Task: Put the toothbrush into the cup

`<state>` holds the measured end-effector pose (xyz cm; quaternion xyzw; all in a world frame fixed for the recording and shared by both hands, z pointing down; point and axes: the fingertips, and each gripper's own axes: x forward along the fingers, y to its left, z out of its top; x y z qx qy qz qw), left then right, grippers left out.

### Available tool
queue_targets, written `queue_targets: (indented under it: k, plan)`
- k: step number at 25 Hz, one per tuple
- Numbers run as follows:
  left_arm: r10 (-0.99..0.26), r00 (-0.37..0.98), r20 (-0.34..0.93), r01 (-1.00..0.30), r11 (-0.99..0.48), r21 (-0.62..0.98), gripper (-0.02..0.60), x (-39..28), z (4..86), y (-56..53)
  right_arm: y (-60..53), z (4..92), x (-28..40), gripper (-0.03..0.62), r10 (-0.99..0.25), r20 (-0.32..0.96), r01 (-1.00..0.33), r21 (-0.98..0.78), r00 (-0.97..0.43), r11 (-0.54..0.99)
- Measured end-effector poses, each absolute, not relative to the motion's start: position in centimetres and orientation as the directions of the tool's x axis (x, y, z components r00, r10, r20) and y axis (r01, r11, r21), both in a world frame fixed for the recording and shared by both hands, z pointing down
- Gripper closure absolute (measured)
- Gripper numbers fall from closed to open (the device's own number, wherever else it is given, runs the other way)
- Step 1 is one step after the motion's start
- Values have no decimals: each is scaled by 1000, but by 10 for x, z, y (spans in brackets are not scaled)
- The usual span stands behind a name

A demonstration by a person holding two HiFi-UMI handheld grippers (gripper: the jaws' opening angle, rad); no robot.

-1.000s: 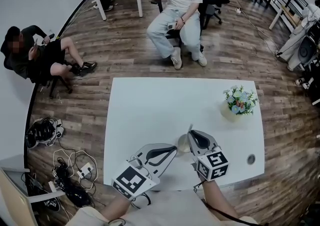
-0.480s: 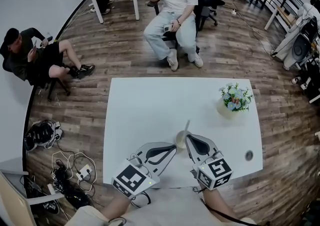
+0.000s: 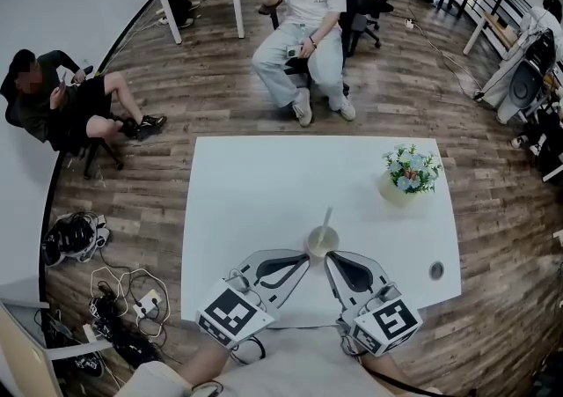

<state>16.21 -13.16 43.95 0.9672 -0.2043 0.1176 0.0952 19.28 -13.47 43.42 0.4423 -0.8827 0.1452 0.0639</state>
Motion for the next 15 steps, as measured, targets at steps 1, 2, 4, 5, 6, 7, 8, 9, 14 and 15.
queue_targets:
  k: [1,2,4,5,6,7,8,9,14,15]
  plan:
    - [-372,889,267,-417,-899,136,575,162,439,-130,-131,431,193,576,-763,237,-799,-197,-601,568]
    - [-372,889,266,-417,-898,137,575,163,439,-129,-128,429,193,576,-764,234,-799,-194,-602,570]
    - [-374,889,262,-420,-895,147,575,164,436,-126,-122,425,192,576,-764,230,-797,-190,-603,573]
    - [-375,890,260,-421,-894,150,575,164,435,-124,-120,424,191,576,-763,228,-797,-189,-604,574]
    - [-374,890,259,-419,-896,146,575,164,436,-122,-117,424,190,576,-763,228,-796,-188,-605,575]
    - [-372,891,260,-416,-899,138,575,164,437,-120,-115,424,190,576,-762,231,-796,-182,-605,577]
    - [-371,892,259,-414,-901,131,575,165,438,-117,-112,425,189,576,-761,237,-797,-170,-604,579]
    - [-372,892,258,-413,-902,127,575,165,438,-114,-109,426,189,576,-760,243,-798,-155,-603,583]
    - [-381,890,250,-420,-899,123,575,164,442,-101,-99,433,185,576,-751,247,-790,-141,-612,597]
    - [-382,890,250,-421,-899,125,575,163,443,-98,-96,434,184,576,-750,248,-789,-143,-613,597]
